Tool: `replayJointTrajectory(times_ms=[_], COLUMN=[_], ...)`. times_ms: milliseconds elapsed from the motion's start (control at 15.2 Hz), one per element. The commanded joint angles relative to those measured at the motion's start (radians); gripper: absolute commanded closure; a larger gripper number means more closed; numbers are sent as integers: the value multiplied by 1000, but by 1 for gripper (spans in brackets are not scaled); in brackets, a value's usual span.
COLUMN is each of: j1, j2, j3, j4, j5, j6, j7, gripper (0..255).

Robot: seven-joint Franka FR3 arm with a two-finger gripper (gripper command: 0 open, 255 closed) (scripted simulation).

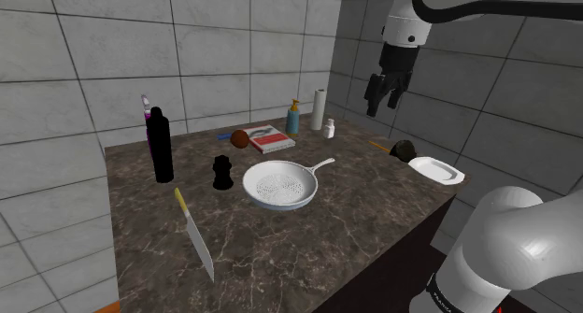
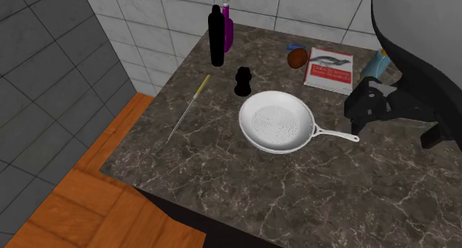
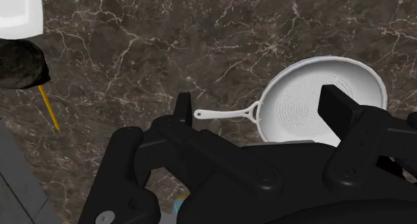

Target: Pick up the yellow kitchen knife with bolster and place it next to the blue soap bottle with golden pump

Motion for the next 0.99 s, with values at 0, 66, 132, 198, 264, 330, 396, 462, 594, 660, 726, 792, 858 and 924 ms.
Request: replayJointTrajectory(times_ms=[0, 66, 132, 198, 264, 330, 396, 462, 594, 660, 726, 792, 858, 924], j1=[0, 6, 11, 17, 22, 28, 34, 39, 49, 53, 57, 62, 65, 69], j2=[0, 12, 25, 40, 55, 72, 90, 110, 152, 174, 198, 223, 248, 275], j3=[0, 17, 35, 52, 69, 86, 103, 120, 154, 171, 188, 204, 221, 238], j4=[0, -9, -16, -22, -27, -31, -34, -35, -34, -31, -28, -23, -17, -9], j5=[0, 12, 23, 34, 45, 55, 64, 74, 91, 98, 105, 111, 116, 120], j6=[0, 17, 34, 51, 69, 87, 104, 122, 158, 176, 194, 211, 229, 246], j7=[0, 22, 45, 67, 88, 110, 132, 154, 197, 218, 239, 261, 282, 304], gripper=[0, 0, 0, 0, 0, 0, 0, 0, 0, 0, 0, 0, 0, 0])
